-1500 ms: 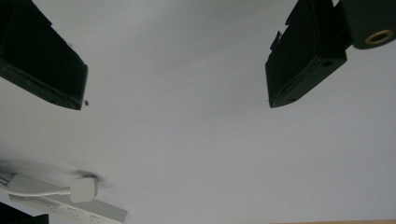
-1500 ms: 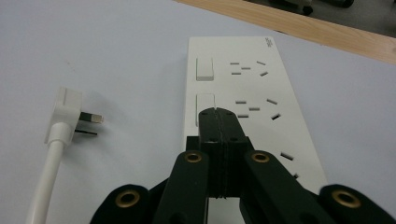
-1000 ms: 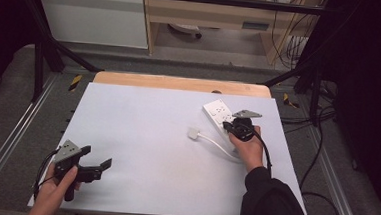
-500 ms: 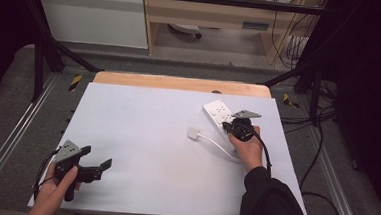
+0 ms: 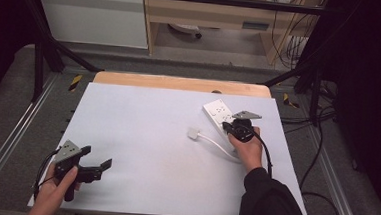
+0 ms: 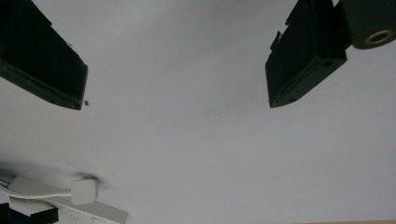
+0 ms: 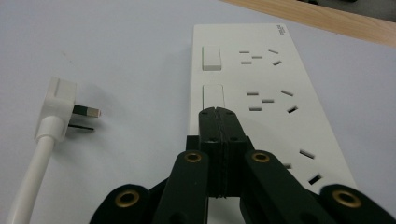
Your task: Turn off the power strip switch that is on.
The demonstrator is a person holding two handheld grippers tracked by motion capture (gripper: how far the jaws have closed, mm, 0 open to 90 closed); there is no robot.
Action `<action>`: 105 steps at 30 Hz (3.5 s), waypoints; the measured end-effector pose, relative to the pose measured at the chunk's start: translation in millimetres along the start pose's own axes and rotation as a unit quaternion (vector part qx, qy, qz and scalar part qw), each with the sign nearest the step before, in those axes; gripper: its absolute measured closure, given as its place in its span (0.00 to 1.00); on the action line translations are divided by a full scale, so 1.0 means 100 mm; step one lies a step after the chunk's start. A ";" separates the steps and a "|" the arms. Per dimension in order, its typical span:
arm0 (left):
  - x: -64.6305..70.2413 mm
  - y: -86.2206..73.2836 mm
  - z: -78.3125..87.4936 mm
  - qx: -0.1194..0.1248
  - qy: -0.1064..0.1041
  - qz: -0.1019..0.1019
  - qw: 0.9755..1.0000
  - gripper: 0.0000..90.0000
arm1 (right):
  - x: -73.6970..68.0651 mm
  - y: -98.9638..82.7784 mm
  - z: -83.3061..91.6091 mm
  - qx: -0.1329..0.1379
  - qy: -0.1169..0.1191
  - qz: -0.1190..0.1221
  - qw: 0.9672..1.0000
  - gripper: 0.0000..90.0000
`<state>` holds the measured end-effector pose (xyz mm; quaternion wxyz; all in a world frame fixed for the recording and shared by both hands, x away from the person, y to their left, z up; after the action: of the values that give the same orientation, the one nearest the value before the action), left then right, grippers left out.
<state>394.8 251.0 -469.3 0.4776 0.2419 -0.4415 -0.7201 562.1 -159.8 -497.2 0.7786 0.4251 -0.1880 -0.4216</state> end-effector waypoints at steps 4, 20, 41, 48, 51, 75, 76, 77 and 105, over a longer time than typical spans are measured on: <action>0.00 0.00 0.00 -0.001 0.000 -0.001 1.000 0.06 | 0.00 -0.01 0.00 0.001 0.001 -0.003 1.000 1.00; 0.00 0.00 0.00 -0.001 0.001 -0.003 1.000 0.06 | 0.00 -0.01 0.01 0.004 0.003 -0.008 1.000 1.00; 0.00 0.00 0.00 -0.001 0.002 -0.005 1.000 0.06 | 0.01 -0.02 0.00 0.009 0.006 -0.019 1.000 1.00; 0.00 0.00 0.00 -0.002 0.002 -0.006 1.000 0.06 | 0.00 -0.03 -0.02 0.010 0.006 -0.019 1.000 1.00; 0.00 0.00 0.00 -0.001 0.001 -0.006 1.000 0.06 | 0.00 -0.02 -0.02 0.010 0.006 -0.020 1.000 1.00; 0.00 0.00 0.00 0.000 0.002 -0.006 1.000 0.06 | -0.05 0.02 -0.01 0.021 0.007 -0.011 1.000 1.00; 0.00 0.00 0.00 0.000 0.002 -0.006 1.000 0.06 | -0.06 0.02 -0.01 0.021 0.008 -0.012 1.000 1.00; 0.00 0.00 0.00 0.000 0.003 -0.006 1.000 0.06 | -0.06 0.03 0.00 0.021 0.008 -0.012 1.000 1.00; 0.00 0.00 0.00 0.000 0.003 -0.006 1.000 0.06 | -0.14 0.15 0.10 0.051 0.026 -0.030 0.998 0.92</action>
<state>394.9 251.1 -469.2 0.4744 0.2471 -0.4381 -0.7224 555.3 -148.7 -478.1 0.7474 0.4806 -0.1766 -0.4232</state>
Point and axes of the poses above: each handheld gripper's, and its own axes: z roughly backward along the jaws, y roughly out of its top, x roughly to its right, the point moved 10 cm from there along -z, roughly forward along the jaws, and after that the axes turned 5 degrees about y, right-handed, at the moved point
